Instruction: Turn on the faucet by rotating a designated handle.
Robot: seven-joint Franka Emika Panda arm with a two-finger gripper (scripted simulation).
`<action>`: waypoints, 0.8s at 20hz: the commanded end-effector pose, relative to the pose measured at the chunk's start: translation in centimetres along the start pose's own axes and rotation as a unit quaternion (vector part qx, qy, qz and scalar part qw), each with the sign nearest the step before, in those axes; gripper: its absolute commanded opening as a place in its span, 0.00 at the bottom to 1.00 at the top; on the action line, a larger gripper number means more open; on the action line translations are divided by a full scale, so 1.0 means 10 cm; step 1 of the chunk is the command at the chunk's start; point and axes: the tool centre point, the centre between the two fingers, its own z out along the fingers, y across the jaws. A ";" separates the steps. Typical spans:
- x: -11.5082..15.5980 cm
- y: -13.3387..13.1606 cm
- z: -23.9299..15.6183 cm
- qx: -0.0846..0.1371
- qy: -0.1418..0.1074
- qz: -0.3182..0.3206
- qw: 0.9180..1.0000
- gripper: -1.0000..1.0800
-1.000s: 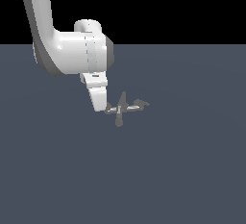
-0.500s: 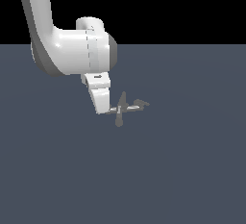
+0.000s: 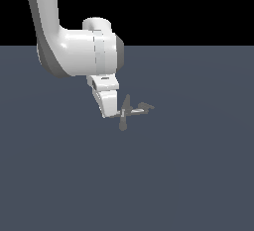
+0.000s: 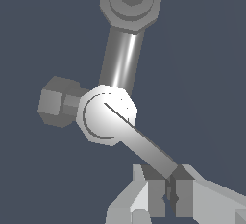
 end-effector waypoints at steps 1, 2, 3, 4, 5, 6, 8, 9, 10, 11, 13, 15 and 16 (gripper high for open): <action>0.55 0.10 -0.01 0.001 0.010 0.033 0.999 0.00; 0.55 0.10 -0.01 0.001 0.010 0.033 0.999 0.00; -0.08 -0.01 0.00 -0.003 -0.004 -0.012 1.000 0.00; -0.02 -0.02 0.00 -0.003 -0.003 -0.009 1.000 0.00; 0.05 -0.03 0.00 -0.002 -0.002 -0.005 1.000 0.00; 0.11 -0.05 0.00 -0.002 -0.001 -0.002 1.000 0.00; 0.24 -0.07 0.00 -0.002 0.001 0.005 1.000 0.00; 0.30 -0.09 0.00 -0.001 0.002 0.008 1.000 0.00; 0.37 -0.10 0.00 -0.001 0.003 0.011 1.000 0.00; 0.43 -0.11 -0.01 -0.001 0.004 0.014 1.000 0.00; 0.55 -0.13 -0.01 0.000 0.006 0.021 1.000 0.00; 0.68 -0.15 -0.01 0.000 0.008 0.027 1.000 0.00; 0.74 -0.16 -0.01 0.000 0.009 0.030 1.000 0.00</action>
